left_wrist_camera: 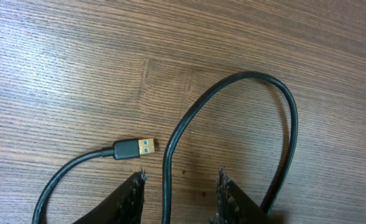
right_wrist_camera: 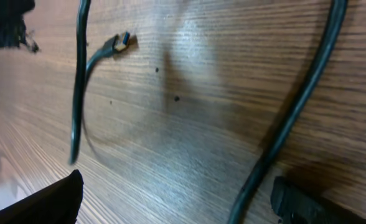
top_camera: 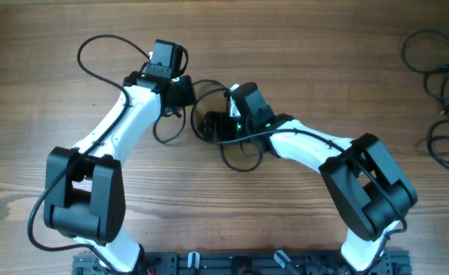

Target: Untangle cables

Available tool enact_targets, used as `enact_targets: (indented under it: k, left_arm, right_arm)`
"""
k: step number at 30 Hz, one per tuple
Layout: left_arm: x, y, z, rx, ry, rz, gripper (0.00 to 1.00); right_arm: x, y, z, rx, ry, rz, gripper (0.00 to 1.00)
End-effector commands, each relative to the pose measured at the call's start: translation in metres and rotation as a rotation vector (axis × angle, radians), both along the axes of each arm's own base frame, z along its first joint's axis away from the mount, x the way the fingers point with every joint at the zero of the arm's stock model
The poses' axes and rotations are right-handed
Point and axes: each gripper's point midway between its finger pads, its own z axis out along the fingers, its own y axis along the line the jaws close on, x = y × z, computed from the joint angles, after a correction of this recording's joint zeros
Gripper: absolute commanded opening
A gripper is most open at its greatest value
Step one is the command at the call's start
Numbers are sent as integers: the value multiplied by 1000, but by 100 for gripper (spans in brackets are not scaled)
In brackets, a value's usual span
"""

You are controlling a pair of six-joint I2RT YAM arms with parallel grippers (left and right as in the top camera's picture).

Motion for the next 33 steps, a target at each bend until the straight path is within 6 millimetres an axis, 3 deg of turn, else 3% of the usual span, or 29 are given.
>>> enact_targets:
  k: [1, 9, 13, 21, 25, 28, 33]
  left_arm:
    - [-1, 1, -7, 2, 16, 33, 38]
    - [-2, -1, -31, -1, 66, 38, 37]
    - [-5, -11, -41, -49, 99, 14, 38]
    - [-8, -31, -38, -160, 116, -35, 36]
    - [-2, -31, -26, -174, 83, -60, 17]
    - [-3, -36, -6, -230, 51, -135, 16]
    - [2, 6, 15, -160, 3, -35, 15]
  right_arm:
    - [-22, -5, -48, -19, 203, -67, 99]
    - [-18, 11, -38, 71, 194, -48, 100]
    - [-17, 15, -39, 78, 190, -54, 100]
    - [-26, 26, -45, 68, 178, -26, 100]
    - [-23, 28, -42, 77, 160, -26, 100]
    - [-23, 28, -42, 77, 161, -25, 100]
    - [-23, 28, -43, 76, 161, -25, 100]
